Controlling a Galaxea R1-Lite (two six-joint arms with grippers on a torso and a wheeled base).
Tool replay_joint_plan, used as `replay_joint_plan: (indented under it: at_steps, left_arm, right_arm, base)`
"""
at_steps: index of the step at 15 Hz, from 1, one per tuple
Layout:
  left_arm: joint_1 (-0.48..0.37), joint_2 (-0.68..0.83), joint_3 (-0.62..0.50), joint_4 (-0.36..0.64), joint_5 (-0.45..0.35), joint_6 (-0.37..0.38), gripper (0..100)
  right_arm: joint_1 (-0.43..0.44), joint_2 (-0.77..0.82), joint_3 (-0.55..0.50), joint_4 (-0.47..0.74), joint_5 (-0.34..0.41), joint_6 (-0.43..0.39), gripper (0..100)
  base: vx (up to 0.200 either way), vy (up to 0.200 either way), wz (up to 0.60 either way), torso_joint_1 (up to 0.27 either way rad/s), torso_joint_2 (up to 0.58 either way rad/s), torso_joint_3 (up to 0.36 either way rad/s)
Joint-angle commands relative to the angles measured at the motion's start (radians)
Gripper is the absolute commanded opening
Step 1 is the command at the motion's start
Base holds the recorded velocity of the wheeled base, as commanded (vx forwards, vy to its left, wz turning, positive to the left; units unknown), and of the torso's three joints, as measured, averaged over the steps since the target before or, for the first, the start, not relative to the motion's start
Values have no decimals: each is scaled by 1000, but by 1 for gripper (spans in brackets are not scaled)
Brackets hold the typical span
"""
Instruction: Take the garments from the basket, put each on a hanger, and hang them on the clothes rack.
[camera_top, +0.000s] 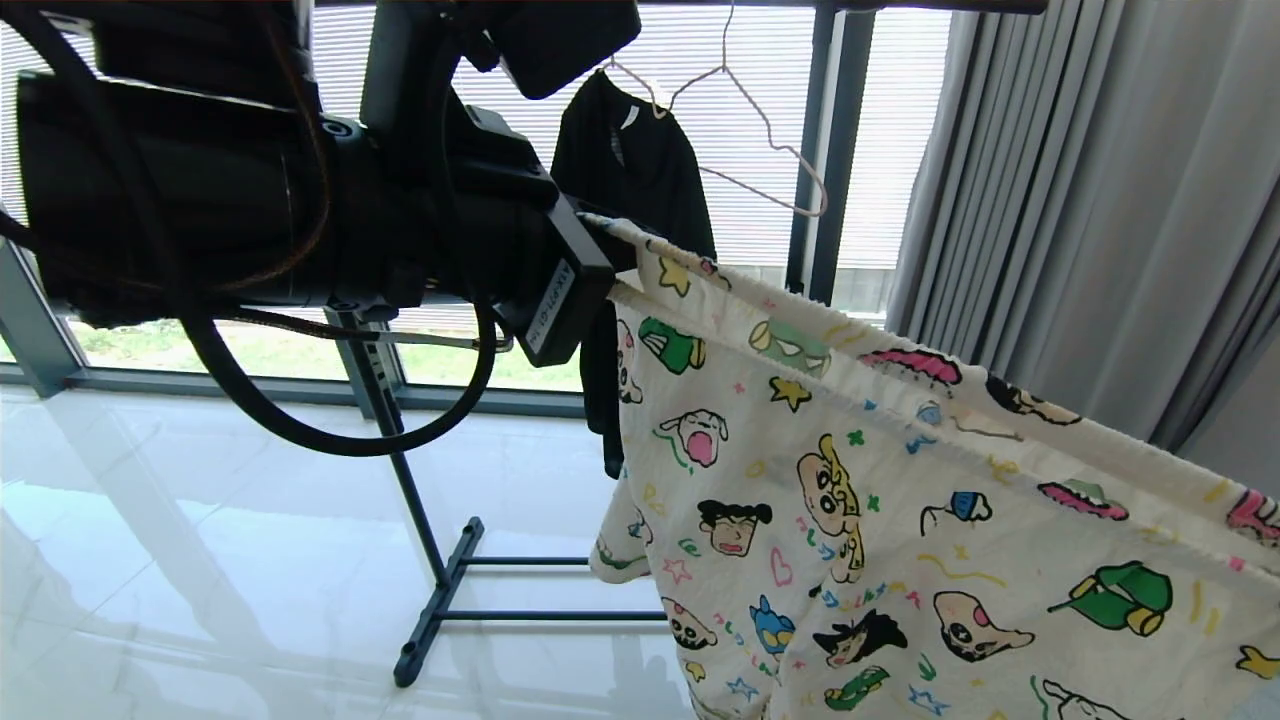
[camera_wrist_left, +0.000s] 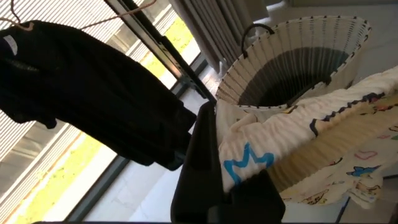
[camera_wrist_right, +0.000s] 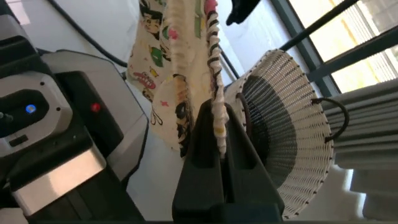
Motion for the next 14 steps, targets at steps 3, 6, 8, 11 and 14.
replay_joint_plan:
  at_steps: [3, 6, 8, 11, 14]
  left_arm:
    - [-70, -81, 36, 90, 7, -207, 0]
    - [-225, -220, 67, 329, 11, -433, 0]
    - [-294, -269, 145, 337, 83, -473, 0]
    - [-334, -300, 208, 337, 163, -471, 0]
    - [-333, -294, 206, 337, 188, -468, 0]
  right_arm:
    - [-93, 105, -13, -191, -28, 44, 0]
    - [-164, 292, -185, -317, -18, 44, 0]
    - [-165, 379, -306, -317, -11, 44, 0]
    - [-164, 415, -354, -314, -11, 41, 0]
    - [-164, 393, -349, -283, -11, 40, 0]
  base:
    - [0, 0, 0, 0, 0, 0]
    - [0, 0, 0, 0, 0, 0]
    - [0, 0, 0, 0, 0, 0]
    - [0, 0, 0, 0, 0, 0]
    - [0, 0, 0, 0, 0, 0]
